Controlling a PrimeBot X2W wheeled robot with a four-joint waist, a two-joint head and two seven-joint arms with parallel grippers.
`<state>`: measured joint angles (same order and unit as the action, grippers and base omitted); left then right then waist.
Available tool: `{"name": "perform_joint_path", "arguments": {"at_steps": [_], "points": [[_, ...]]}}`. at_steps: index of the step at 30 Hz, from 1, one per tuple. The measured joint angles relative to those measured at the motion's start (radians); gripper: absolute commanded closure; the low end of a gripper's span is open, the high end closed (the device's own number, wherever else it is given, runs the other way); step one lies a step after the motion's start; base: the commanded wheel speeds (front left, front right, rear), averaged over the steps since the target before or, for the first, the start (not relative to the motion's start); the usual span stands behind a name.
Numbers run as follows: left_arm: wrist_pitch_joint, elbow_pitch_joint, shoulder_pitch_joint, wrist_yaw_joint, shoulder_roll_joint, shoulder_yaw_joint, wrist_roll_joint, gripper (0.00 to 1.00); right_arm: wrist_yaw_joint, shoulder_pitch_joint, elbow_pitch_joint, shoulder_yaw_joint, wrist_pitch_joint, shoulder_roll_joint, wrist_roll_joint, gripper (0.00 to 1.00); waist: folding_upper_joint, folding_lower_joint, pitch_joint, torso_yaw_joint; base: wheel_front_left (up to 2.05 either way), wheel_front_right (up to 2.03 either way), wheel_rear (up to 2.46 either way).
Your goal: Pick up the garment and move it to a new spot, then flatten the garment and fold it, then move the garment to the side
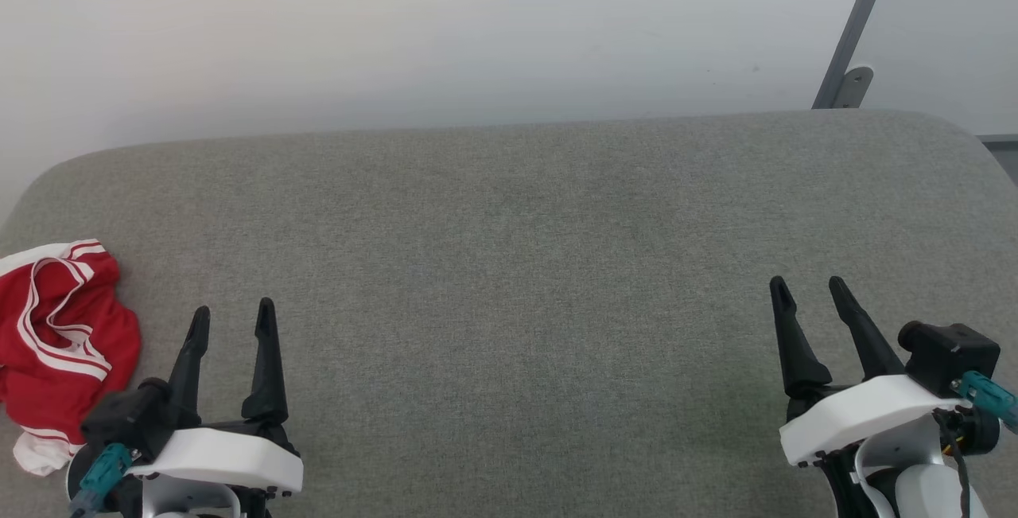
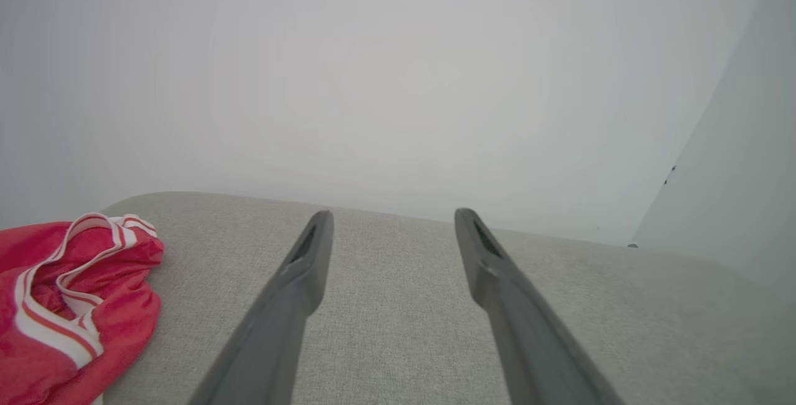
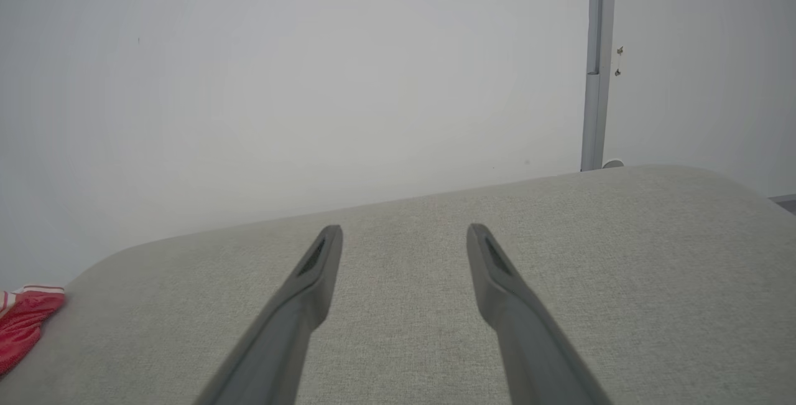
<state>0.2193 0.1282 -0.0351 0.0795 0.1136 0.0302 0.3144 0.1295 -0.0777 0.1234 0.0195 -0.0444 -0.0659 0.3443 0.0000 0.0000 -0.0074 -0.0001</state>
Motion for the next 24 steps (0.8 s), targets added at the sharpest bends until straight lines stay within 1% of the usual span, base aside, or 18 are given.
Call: {"name": "perform_joint_path", "arguments": {"at_steps": [16,24], "points": [[0.031,0.001,0.0,0.024,-0.004,0.004,-0.124,0.0,0.0,0.0,-0.02,-0.002,-0.018,0.006,-0.127,0.0,0.0,0.0,-0.003,0.001,0.0,0.0,0.0],[0.041,0.005,-0.001,0.032,-0.003,0.004,-0.162,0.0,0.001,0.0,-0.025,-0.002,-0.028,0.007,-0.172,0.0,0.0,0.0,-0.004,0.0,0.0,0.0,0.0]]}}
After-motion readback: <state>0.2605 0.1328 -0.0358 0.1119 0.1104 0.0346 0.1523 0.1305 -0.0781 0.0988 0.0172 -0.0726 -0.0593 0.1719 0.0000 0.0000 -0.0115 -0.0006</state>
